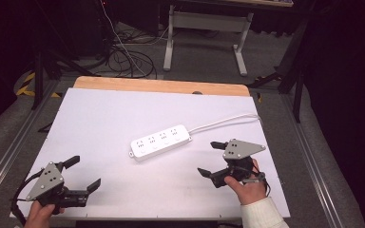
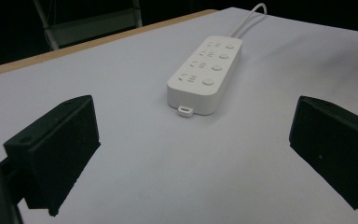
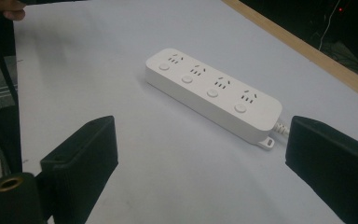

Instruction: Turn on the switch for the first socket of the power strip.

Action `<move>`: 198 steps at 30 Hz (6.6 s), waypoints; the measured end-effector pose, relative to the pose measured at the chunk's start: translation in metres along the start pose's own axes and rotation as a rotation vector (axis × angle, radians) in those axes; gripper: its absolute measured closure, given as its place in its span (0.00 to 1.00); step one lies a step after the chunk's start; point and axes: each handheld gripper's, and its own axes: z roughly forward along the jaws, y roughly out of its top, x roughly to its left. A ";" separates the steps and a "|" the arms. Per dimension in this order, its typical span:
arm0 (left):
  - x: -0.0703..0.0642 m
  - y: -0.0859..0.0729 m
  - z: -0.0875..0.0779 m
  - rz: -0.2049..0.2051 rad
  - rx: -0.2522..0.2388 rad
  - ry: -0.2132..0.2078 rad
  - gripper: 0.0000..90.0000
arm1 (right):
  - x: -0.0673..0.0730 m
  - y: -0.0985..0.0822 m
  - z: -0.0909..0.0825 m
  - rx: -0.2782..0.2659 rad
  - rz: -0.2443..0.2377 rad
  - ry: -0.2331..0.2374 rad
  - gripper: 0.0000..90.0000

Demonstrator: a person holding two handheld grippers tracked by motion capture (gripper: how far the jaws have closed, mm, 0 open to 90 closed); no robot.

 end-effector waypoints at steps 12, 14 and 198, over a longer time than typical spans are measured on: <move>0.000 0.000 0.000 -0.004 -0.003 -0.011 0.02 | -0.014 0.019 0.010 0.046 0.019 -0.034 0.13; 0.000 0.000 -0.001 -0.004 -0.001 -0.012 0.02 | -0.016 0.021 0.012 0.040 0.033 -0.032 0.14; 0.001 0.000 0.003 0.018 0.013 -0.009 0.02 | -0.035 0.056 0.107 0.133 0.093 -0.085 0.87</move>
